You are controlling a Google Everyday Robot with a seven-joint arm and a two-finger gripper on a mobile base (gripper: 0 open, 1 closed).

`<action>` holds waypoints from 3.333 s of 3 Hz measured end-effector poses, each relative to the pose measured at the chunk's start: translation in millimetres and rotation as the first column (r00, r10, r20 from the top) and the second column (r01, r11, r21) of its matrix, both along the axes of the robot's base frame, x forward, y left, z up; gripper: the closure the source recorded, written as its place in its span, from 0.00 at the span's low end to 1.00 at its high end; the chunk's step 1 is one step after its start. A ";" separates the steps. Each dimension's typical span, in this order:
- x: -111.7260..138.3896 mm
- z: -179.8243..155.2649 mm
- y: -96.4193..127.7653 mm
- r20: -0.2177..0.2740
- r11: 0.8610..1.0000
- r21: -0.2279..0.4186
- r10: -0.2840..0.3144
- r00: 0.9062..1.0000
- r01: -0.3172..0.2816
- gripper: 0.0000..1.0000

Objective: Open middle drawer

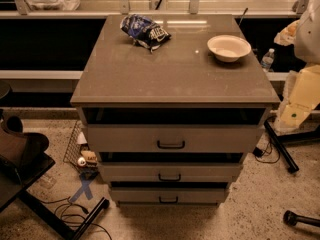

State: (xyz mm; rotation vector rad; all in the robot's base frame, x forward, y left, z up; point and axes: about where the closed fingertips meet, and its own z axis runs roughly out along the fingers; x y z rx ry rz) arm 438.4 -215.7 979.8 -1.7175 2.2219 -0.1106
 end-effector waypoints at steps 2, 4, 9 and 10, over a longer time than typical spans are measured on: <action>0.4 -25.6 18.1 0.024 0.997 0.077 -0.012 1.000 0.010 0.00; -3.6 -145.7 76.9 0.001 0.947 0.318 -0.047 0.999 0.044 0.00; 25.4 -265.3 6.6 0.136 0.874 0.472 -0.204 0.970 0.117 0.00; 32.8 -300.5 -9.5 0.207 0.893 0.450 -0.135 0.969 0.028 0.00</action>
Offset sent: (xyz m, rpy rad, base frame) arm 0.0023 0.0417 -0.0648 0.1875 -0.0449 -0.0269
